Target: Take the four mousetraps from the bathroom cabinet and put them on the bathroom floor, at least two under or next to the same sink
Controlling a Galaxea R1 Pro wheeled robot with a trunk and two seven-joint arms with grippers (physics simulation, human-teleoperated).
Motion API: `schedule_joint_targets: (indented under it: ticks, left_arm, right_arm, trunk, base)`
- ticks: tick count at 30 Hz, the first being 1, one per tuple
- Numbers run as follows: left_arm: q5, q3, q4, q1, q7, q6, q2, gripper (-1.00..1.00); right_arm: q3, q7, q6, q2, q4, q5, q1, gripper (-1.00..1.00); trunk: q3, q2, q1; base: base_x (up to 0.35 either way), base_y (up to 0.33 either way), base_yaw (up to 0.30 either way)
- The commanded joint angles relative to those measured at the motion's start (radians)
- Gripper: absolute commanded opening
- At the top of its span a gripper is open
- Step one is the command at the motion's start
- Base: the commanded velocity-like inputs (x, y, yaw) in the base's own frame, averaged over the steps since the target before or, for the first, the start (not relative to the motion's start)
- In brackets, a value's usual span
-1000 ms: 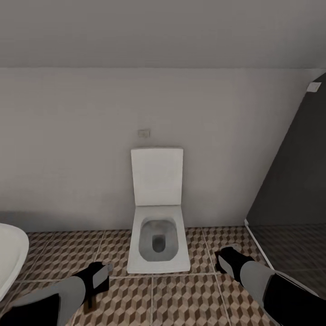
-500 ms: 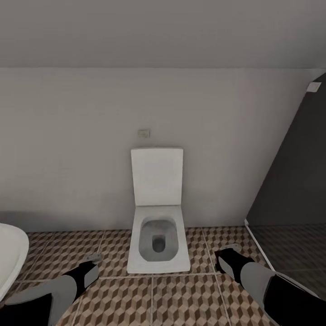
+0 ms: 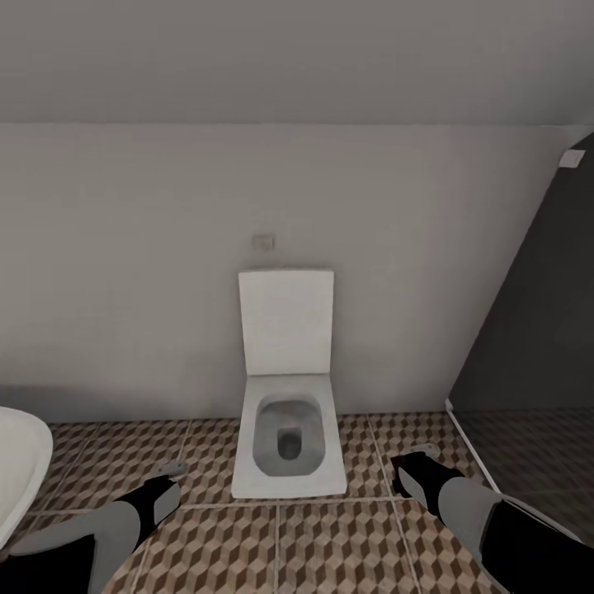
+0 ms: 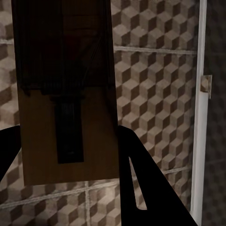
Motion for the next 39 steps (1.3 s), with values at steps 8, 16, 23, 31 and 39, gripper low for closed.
schedule_joint_targets:
  ticks: [8,16,23,31,39]
  left_arm:
    - [0.004,-0.007,0.005,-0.001,0.003,0.006,0.005,-1.0]
    - [0.003,-0.008,0.001,-0.001,0.002,0.006,0.0,-1.0]
    - [0.002,-0.009,-0.003,-0.001,-0.001,0.005,-0.002,-1.0]
    - [0.004,-0.006,-0.004,-0.001,-0.006,0.006,0.004,-1.0]
    - [0.005,-0.005,-0.006,-0.001,-0.004,0.009,-0.002,-1.0]
  right_arm:
    - [0.009,-0.004,0.001,0.0,-0.001,-0.012,-0.001,-1.0]
    - [0.01,-0.004,0.0,0.0,-0.002,-0.012,-0.001,-1.0]
    - [0.01,-0.002,0.0,0.001,-0.002,-0.012,-0.001,-1.0]
    - [0.01,-0.002,-0.003,0.001,-0.003,-0.012,-0.001,-1.0]
    - [0.013,-0.002,-0.059,0.001,-0.001,-0.009,0.003,-1.0]
  trunk:
    - [-0.026,-0.057,0.031]
    - [-0.051,-0.113,0.061]
    - [-0.073,-0.162,0.088]
    - [-0.098,-0.218,0.119]
    - [-0.123,-0.274,0.15]
  base:
    - [0.0,0.0,0.0]
    - [0.0,0.0,0.0]
    - [0.0,0.0,0.0]
    - [0.0,0.0,0.0]
    - [0.0,0.0,0.0]
